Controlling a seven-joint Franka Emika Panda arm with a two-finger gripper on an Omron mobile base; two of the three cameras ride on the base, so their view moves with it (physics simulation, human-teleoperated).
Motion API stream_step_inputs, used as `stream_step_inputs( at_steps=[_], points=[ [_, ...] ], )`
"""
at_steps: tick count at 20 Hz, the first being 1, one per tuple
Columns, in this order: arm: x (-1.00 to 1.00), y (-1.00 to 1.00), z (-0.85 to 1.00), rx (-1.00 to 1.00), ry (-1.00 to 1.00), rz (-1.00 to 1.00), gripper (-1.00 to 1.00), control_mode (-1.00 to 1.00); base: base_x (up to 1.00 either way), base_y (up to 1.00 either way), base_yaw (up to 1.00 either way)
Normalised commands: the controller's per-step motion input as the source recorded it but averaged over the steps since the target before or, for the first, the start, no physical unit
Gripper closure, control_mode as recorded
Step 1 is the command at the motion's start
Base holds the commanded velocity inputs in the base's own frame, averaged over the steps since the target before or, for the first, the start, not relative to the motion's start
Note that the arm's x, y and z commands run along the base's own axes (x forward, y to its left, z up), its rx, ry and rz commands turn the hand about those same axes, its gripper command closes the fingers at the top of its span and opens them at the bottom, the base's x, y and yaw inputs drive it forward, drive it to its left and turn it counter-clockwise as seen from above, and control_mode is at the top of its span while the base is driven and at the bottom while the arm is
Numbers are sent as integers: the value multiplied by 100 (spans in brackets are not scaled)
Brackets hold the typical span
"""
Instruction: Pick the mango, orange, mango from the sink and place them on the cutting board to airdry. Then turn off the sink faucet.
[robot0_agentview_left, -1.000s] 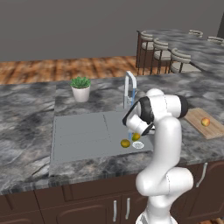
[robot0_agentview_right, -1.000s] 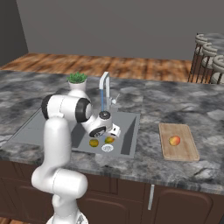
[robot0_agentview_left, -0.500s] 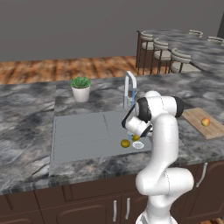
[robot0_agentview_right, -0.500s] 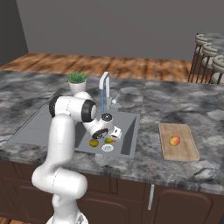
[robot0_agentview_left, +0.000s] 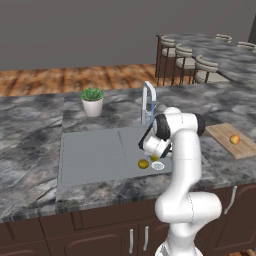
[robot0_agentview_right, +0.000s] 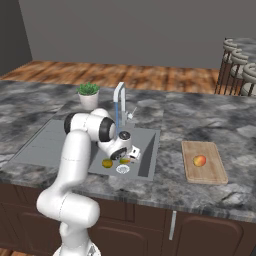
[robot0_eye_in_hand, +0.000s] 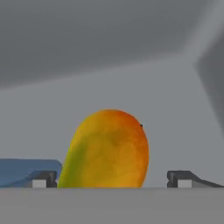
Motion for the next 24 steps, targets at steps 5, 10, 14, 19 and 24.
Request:
stream_step_inputs(
  at_steps=[5, 10, 14, 19, 24],
  points=[
    [32, 0, -25, 0, 4, -1, -100, -100, 0, 0, 0],
    [22, 0, -24, 0, 3, -1, 100, -100, 0, 0, 0],
    [-1, -1, -4, 1, 0, -3, 100, -100, 0, 0, 0],
    [-17, -4, 6, 3, 0, -1, 100, -100, 0, 0, 0],
    [-32, -11, 14, 4, 1, 0, 100, -100, 0, 0, 0]
  ],
)
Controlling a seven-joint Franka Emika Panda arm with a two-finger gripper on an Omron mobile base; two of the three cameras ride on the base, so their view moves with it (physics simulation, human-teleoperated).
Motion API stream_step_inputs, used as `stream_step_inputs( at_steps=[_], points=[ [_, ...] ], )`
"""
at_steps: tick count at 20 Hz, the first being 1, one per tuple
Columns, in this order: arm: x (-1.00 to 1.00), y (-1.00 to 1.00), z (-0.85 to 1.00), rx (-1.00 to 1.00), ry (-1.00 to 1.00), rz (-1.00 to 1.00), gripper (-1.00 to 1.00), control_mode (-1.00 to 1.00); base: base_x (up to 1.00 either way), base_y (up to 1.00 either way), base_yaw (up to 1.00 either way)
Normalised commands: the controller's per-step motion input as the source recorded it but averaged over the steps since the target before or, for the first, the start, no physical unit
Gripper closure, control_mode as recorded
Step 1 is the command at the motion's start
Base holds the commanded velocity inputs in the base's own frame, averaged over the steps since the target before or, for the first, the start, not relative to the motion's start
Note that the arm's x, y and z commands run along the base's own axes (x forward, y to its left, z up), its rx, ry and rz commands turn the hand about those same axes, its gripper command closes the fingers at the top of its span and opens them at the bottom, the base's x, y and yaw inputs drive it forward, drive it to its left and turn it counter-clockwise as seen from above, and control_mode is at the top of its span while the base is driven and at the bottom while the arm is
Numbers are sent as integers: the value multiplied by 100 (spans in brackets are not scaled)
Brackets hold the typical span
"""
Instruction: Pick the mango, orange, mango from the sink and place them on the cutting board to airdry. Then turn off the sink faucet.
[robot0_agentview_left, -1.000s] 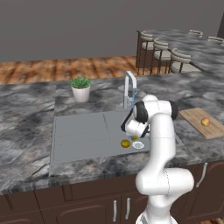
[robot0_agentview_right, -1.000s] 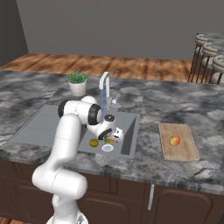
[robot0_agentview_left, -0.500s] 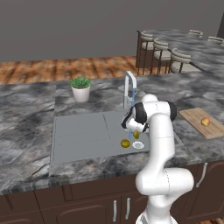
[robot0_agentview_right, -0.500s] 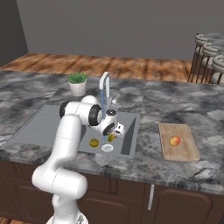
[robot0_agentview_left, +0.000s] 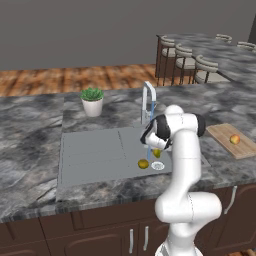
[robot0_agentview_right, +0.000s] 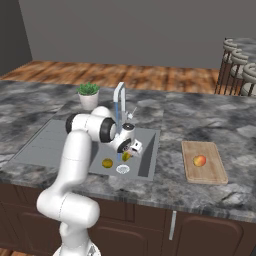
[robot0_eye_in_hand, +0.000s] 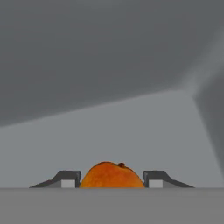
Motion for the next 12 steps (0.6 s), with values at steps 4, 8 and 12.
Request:
stream_step_inputs(
  at_steps=[4, 8, 12],
  points=[
    [-44, -8, 12, 3, 1, 0, 100, -100, 0, 0, 0],
    [-56, -8, 30, 0, -1, 0, 100, -100, 0, 0, 0],
    [-35, -8, 72, 1, 0, 0, 100, -100, 0, 0, 0]
  ],
)
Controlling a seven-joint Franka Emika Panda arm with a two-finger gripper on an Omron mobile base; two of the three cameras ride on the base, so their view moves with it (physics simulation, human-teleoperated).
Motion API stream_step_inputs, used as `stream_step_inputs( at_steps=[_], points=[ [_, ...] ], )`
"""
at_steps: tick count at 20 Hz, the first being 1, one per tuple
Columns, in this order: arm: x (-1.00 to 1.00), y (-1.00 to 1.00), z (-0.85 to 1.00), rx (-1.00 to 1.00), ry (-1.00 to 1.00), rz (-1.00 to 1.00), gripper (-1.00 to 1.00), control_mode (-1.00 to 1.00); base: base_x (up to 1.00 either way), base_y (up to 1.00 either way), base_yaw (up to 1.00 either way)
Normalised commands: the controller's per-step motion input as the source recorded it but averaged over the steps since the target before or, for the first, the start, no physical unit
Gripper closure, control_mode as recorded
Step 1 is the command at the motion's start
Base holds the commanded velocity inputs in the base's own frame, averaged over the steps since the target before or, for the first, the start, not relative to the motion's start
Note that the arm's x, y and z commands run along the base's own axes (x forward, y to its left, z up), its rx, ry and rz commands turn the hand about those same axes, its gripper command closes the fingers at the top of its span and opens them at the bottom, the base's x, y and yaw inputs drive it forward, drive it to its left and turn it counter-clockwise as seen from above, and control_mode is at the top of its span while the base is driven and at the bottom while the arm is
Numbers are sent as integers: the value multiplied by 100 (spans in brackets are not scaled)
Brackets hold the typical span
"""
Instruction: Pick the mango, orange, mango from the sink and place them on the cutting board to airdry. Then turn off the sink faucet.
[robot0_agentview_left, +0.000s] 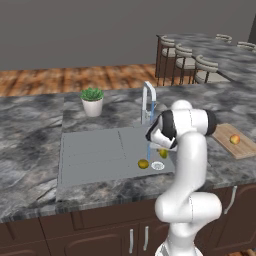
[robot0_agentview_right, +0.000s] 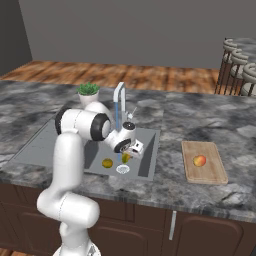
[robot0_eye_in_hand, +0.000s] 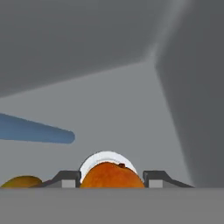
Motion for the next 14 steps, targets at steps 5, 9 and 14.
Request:
stream_step_inputs(
  at_steps=[5, 9, 14],
  points=[
    [-33, -6, 66, 0, -1, 1, 100, -100, 0, 0, 0],
    [-39, -5, 57, 1, 0, 0, 100, -100, 0, 0, 0],
    [-41, -8, 46, 2, 0, 0, 100, -100, 0, 0, 0]
  ],
)
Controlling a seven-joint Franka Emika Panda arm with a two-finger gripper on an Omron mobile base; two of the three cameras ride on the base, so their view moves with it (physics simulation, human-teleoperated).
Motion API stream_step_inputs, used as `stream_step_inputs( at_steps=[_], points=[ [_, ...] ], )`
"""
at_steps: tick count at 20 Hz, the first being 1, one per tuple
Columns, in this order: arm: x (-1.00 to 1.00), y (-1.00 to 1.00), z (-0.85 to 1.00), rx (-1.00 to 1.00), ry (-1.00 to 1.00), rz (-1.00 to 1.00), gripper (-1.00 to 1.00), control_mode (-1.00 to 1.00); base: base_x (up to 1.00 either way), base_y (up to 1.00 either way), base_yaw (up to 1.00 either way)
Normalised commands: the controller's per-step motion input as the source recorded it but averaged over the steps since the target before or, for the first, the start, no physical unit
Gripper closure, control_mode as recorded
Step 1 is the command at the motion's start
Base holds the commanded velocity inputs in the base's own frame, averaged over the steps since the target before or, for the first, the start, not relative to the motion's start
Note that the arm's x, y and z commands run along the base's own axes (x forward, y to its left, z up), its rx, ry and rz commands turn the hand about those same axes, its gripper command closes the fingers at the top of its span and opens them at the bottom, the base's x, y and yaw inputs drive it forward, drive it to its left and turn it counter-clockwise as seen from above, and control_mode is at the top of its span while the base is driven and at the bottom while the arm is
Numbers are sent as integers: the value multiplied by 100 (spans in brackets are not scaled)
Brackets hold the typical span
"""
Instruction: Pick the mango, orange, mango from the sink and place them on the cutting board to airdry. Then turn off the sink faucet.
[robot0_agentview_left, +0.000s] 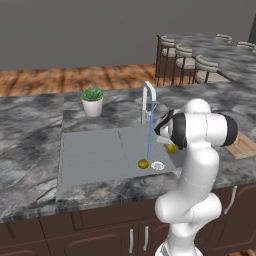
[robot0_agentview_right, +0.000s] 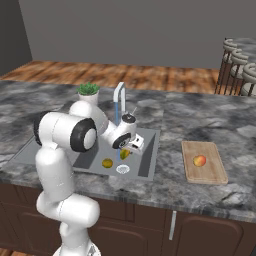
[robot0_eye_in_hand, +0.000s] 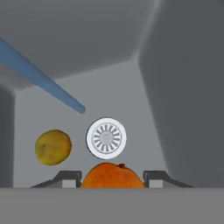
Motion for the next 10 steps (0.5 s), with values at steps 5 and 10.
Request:
stream_step_inputs(
  at_steps=[5, 10],
  points=[
    [-42, -16, 54, 2, 0, 0, 100, -100, 0, 0, 0],
    [-23, -11, 81, 3, 0, 0, 100, -100, 0, 0, 0]
  ],
)
